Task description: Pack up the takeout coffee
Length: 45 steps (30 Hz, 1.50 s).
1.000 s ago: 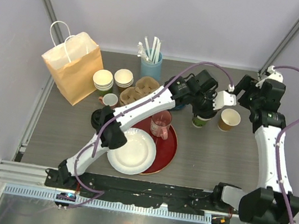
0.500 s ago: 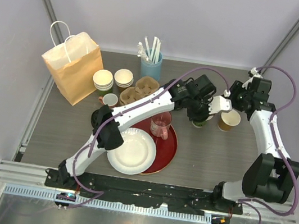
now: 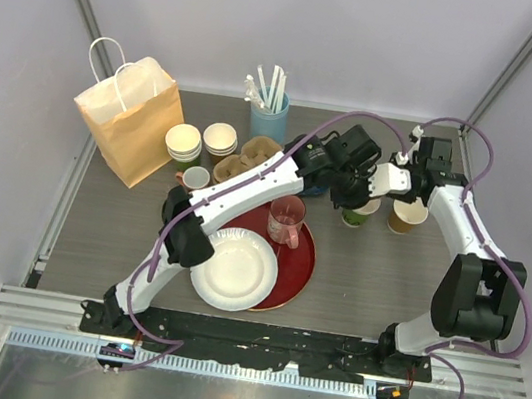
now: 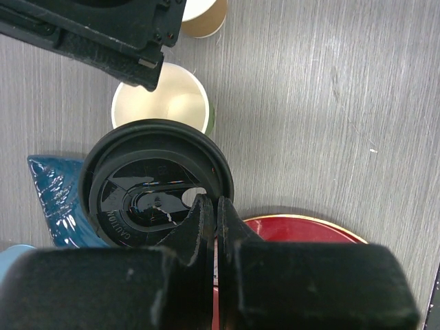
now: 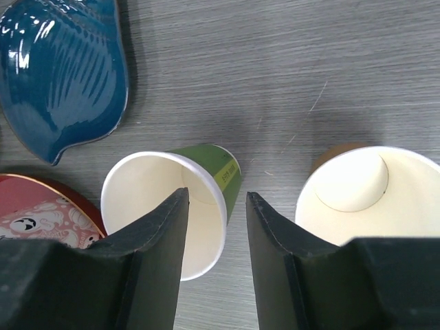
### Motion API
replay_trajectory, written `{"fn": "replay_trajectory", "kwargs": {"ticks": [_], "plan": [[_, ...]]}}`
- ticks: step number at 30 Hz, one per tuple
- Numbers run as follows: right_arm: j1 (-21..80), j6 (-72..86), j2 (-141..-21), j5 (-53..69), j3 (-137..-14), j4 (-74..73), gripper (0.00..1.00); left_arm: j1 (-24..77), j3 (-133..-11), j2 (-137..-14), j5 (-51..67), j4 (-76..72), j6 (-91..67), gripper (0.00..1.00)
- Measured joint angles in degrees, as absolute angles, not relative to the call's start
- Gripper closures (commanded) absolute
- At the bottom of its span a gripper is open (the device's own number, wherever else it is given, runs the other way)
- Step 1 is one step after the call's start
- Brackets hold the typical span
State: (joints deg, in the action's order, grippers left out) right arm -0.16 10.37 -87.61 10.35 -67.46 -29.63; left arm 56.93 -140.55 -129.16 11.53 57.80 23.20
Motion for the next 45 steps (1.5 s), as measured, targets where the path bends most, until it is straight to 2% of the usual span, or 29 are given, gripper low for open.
{"fn": "replay_trajectory", "kwargs": {"ticks": [3, 10, 13, 16, 22, 33, 38, 41, 42, 45], "plan": [[-0.14, 9.82, -88.42, 9.54, -67.96, -30.59, 0.68, 56.60, -140.42, -129.16, 11.53, 57.93, 23.24, 1.00], [1.54, 8.71, -89.41, 8.58, -67.99, -32.75, 0.76, 56.49, -139.61, -129.14, 11.53, 58.04, 23.90, 1.00], [2.61, 8.19, -89.41, 8.43, -67.99, -33.32, 0.86, 56.45, -139.06, -129.14, 11.55, 58.11, 24.27, 1.00], [3.73, 7.64, -89.41, 8.40, -67.99, -33.95, 0.92, 56.31, -138.78, -129.14, 11.57, 58.13, 24.43, 1.00], [5.28, 7.18, -88.53, 7.66, -67.79, -35.40, 0.96, 56.10, -138.47, -128.68, 11.81, 58.98, 24.93, 1.00], [6.68, 7.25, -85.76, 10.94, -65.45, -35.88, 0.96, 55.35, -136.75, -128.07, 12.56, 60.07, 25.17, 1.00], [6.76, 7.25, -85.76, 12.73, -65.10, -35.88, 0.91, 55.22, -136.40, -128.07, 13.02, 60.25, 25.08, 1.00], [6.81, 7.22, -85.76, 13.32, -64.97, -35.92, 0.74, 55.11, -135.98, -128.07, 13.30, 60.23, 25.04, 1.00], [6.83, 7.29, -85.73, 13.45, -64.97, -35.92, 0.65, 55.09, -135.81, -128.07, 13.41, 60.23, 24.95, 1.00], [6.90, 7.35, -85.71, 13.63, -64.99, -36.05, 0.56, 55.05, -135.70, -128.07, 13.72, 60.25, 24.80, 1.00]]}}
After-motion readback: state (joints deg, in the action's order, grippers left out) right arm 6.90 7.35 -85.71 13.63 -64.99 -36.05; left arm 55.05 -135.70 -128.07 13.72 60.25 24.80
